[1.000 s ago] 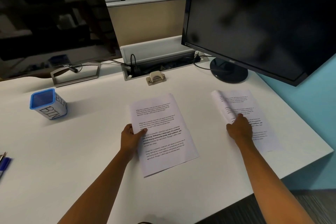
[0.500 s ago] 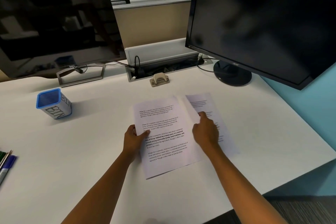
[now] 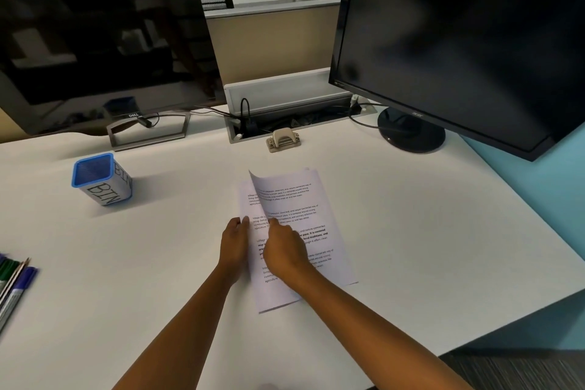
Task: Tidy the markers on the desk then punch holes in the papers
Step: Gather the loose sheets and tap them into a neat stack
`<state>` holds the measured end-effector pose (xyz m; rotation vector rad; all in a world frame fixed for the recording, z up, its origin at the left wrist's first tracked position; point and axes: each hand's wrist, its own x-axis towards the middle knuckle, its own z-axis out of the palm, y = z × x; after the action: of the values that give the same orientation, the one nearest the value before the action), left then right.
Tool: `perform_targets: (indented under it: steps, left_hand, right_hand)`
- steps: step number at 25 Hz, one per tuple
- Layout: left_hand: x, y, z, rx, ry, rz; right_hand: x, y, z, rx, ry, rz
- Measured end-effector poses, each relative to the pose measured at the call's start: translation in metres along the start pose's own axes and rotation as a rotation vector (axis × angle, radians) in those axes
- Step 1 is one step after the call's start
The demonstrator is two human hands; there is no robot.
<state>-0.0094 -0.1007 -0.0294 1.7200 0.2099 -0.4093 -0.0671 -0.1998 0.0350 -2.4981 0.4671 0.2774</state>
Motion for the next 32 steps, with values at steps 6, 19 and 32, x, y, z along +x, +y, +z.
perform_targets:
  steps: [6, 19, 32]
  left_hand:
    - [0.008, -0.004, -0.001, -0.103, -0.012, -0.024]
    - [-0.014, 0.018, -0.027, -0.289, -0.219, -0.03]
    - [-0.055, 0.089, -0.076, -0.219, -0.137, 0.185]
  right_hand:
    - [-0.006, 0.005, 0.021, 0.046, -0.122, -0.073]
    - [0.039, 0.115, -0.05, 0.866, 0.15, 0.172]
    - [0.035, 0.029, -0.079, 1.055, 0.064, -0.169]
